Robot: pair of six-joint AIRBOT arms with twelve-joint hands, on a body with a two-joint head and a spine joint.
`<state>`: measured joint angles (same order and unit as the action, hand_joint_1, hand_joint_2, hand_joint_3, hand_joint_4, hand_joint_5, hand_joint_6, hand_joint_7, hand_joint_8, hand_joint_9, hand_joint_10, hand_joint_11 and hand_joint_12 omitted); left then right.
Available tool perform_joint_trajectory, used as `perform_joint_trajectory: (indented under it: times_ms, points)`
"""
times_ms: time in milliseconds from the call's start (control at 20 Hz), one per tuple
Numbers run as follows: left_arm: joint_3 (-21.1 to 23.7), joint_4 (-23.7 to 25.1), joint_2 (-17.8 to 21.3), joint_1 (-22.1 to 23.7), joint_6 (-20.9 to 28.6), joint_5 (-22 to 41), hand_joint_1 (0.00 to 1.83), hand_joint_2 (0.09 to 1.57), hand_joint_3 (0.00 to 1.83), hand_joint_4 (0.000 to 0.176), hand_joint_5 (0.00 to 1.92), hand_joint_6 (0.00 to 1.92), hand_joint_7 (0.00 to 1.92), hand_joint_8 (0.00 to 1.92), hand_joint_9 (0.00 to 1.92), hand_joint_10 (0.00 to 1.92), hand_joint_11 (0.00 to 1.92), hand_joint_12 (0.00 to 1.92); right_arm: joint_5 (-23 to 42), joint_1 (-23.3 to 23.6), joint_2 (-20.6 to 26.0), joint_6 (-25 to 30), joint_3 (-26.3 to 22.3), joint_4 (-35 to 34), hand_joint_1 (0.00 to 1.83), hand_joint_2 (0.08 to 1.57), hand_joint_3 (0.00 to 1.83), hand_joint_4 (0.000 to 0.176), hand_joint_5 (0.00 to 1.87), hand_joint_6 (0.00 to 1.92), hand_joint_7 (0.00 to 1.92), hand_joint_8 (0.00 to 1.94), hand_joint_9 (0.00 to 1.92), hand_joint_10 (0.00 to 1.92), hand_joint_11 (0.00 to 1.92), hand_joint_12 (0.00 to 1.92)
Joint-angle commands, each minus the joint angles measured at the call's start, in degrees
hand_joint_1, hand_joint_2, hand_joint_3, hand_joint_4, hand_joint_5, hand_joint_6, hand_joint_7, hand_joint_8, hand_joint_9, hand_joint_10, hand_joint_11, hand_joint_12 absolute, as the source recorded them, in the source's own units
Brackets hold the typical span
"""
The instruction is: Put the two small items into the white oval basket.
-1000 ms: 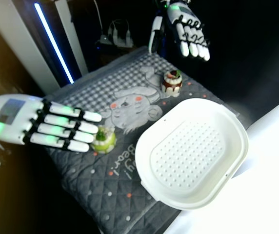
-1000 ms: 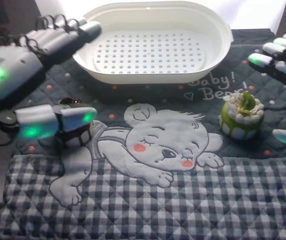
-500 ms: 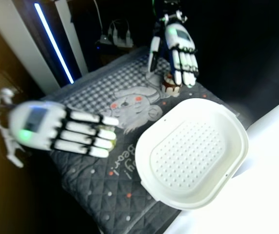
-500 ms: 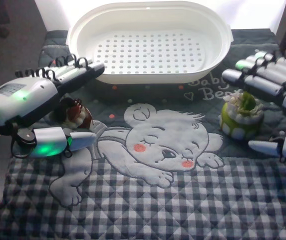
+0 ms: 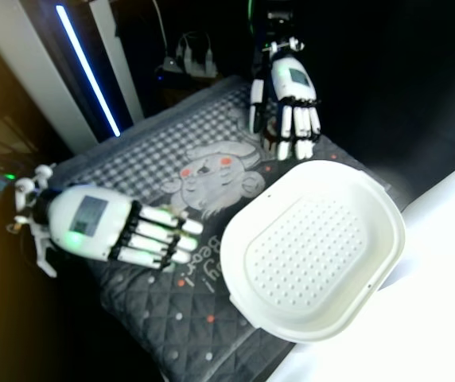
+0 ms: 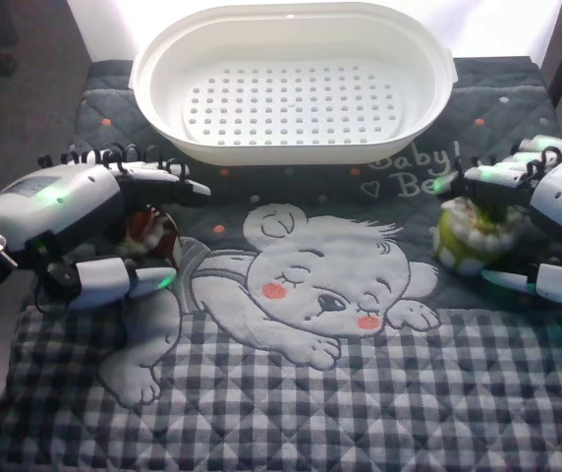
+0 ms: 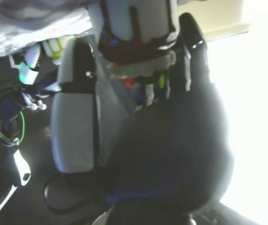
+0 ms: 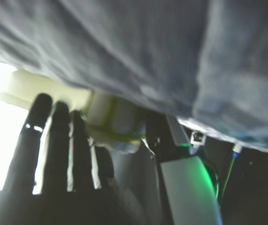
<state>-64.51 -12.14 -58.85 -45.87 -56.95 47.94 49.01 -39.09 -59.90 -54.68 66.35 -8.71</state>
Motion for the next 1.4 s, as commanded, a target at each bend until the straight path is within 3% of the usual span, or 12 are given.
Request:
perform_joint_trajectory:
  times_ms: [0,50,150,200,350,550,650,850,1000,1050,1200,1350]
  points:
    - [-0.3,0.1,-0.3,0.1,0.0,4.3,1.14,1.28,0.0,0.0,0.66,1.13,0.58,1.44,0.44,1.59,0.44,1.89,2.3,0.1,0.2,-0.6,0.1,0.2,1.06,1.26,0.27,0.0,0.45,1.74,0.63,1.77,0.87,1.91,0.96,1.92]
    - [-0.3,0.1,-0.3,-0.1,0.0,4.6,1.13,1.33,0.0,0.0,0.64,1.34,0.52,1.75,0.46,1.81,0.53,1.92,2.3,0.3,0.3,-0.6,0.1,0.4,1.23,1.2,0.14,0.0,0.54,1.88,0.74,1.91,0.97,1.92,1.1,1.92]
    - [-0.1,0.0,-0.1,-0.4,0.0,5.6,1.25,1.37,0.01,0.0,0.53,1.61,0.38,1.8,0.55,1.85,0.54,1.92,2.4,1.2,0.7,-0.6,-0.2,1.0,1.36,1.21,0.05,0.001,0.6,1.92,0.8,1.94,1.0,1.92,1.15,1.92]
    - [0.1,0.0,0.1,-0.5,0.0,6.2,1.26,1.38,0.01,0.0,0.53,1.66,0.37,1.8,0.54,1.83,0.5,1.92,2.7,1.7,1.0,-0.6,-0.5,1.3,1.29,1.19,0.27,0.0,0.58,1.92,0.62,1.8,0.96,1.92,1.1,1.92]
    - [0.5,0.3,0.5,-0.5,-0.1,7.2,1.44,1.32,0.0,0.0,0.34,1.67,0.44,1.72,0.58,1.77,0.43,1.91,5.3,2.1,2.4,-0.6,-1.5,1.3,1.07,1.07,0.72,0.0,0.48,1.87,0.66,1.9,0.92,1.92,1.04,1.92]
    - [2.4,2.6,2.4,0.5,-0.1,11.8,1.44,1.35,0.01,0.0,0.31,1.67,0.41,1.77,0.5,1.86,0.31,1.92,10.7,2.3,5.3,-0.3,-3.7,2.1,1.09,1.04,0.74,0.0,0.49,1.82,0.7,1.87,0.96,1.92,1.1,1.92]
    - [2.7,4.9,3.0,2.4,-0.1,13.4,1.78,1.24,0.0,0.0,0.3,1.75,0.15,1.78,0.41,1.81,0.49,1.92,12.5,2.8,6.0,-0.3,-4.0,2.3,1.08,1.13,0.56,0.0,0.46,1.8,0.66,1.82,0.88,1.92,1.0,1.92]
    - [2.4,7.8,3.2,7.1,-0.1,13.8,1.62,1.31,0.0,0.0,0.32,1.8,0.4,1.76,0.45,1.87,0.45,1.92,11.5,8.2,5.8,-0.4,-3.4,4.8,1.08,1.13,0.57,0.0,0.5,1.73,0.62,1.91,0.91,1.92,1.08,1.92]
    - [-1.6,9.5,0.9,14.8,-0.2,8.1,1.48,1.32,0.01,0.0,0.33,1.76,0.44,1.68,0.56,1.84,0.65,1.92,8.9,12.9,2.6,-0.9,0.3,4.7,1.06,1.13,0.55,0.019,0.52,1.81,0.61,1.79,0.76,1.92,0.91,1.92]
    - [-3.3,10.5,-0.4,17.8,-0.2,5.1,1.45,1.35,0.01,0.0,0.29,1.74,0.4,1.73,0.53,1.88,0.56,1.92,7.2,14.3,1.3,-0.9,2.0,4.5,1.25,1.1,0.52,0.0,0.55,1.9,0.6,1.77,0.79,1.92,0.93,1.92]
    - [-8.1,13.6,-4.6,25.9,-0.2,-1.8,1.62,1.3,0.0,0.0,0.3,1.78,0.38,1.68,0.45,1.8,0.63,1.92,3.8,19.0,-1.4,-0.9,5.5,4.4,1.31,1.04,0.54,0.0,0.58,1.92,0.65,1.71,0.82,1.92,0.95,1.92]
    - [-14.9,11.0,-10.2,29.2,-0.2,-7.8,1.63,1.31,0.0,0.0,0.31,1.91,0.35,1.74,0.42,1.87,0.61,1.92,-2.3,23.3,-6.9,-0.9,11.6,4.2,1.11,1.03,0.66,0.0,0.56,1.8,0.71,1.69,0.8,1.92,0.9,1.92]
